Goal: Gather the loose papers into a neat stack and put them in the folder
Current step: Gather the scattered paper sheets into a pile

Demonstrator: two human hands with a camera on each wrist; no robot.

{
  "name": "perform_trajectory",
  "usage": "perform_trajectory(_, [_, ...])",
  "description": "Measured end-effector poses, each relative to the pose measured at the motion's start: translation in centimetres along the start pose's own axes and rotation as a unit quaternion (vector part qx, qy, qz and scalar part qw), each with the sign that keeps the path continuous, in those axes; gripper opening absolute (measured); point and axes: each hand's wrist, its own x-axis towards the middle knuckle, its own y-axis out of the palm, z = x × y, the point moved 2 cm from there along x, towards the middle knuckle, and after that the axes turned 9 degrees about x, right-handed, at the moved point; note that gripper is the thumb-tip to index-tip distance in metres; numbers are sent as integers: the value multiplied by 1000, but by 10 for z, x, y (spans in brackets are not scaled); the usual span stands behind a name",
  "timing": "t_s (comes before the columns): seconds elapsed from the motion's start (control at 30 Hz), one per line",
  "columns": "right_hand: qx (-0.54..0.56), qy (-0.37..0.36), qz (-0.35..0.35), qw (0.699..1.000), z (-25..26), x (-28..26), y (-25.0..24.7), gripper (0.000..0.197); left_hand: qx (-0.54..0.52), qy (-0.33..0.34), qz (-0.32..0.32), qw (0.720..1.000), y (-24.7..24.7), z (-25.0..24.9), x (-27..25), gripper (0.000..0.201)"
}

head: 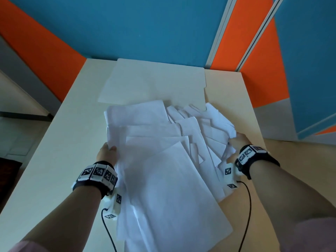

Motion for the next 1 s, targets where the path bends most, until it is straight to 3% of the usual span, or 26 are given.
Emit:
perform_trajectory(0.13, [104,-17,19,994,20,-16,19,36,-12,-8,10,1000,4,-11,0,45])
perform_trajectory(0.2, [151,-3,-29,988,21,-15,13,58,-36,-4,14,999,2,-12,3,54])
perform_trajectory(0.27, [249,55,-82,963,8,-15,5,92,-70,-4,16,997,-3,-10,7,59])
perform_trajectory(0.33, [299,88,-94,945,-7,-21,9,122,-92,0,21,996,-5,-10,7,60])
perform_trajectory(0.37, [296,87,-87,947,-12,-24,18,125,-97,8,28,995,-4,-12,4,61])
perform_trajectory(0.47, [262,62,-22,963,-19,-31,54,120,-109,20,65,992,7,-21,-5,65])
perform_trajectory(0.5, [260,50,-5,964,-14,-42,64,107,-111,23,75,991,11,-23,-7,66])
perform_trajectory(0.6, [232,47,44,971,-19,-59,71,43,-118,26,94,988,18,-25,-5,67])
perform_trajectory(0.67, [249,63,63,964,-32,-66,64,27,-134,25,103,985,19,-23,-6,68])
perform_trajectory(0.73, [279,56,70,956,-40,-68,61,35,-132,32,104,985,21,-23,-10,65])
perform_trajectory(0.83, [203,80,88,972,-43,-72,65,70,-103,63,130,984,27,-33,-24,64])
perform_trajectory(0.93, [131,94,70,984,-36,-79,58,56,-82,91,139,983,30,-41,-35,59])
perform_trajectory(1.0, [141,90,52,985,-38,-80,51,46,-101,80,145,981,28,-40,-42,51])
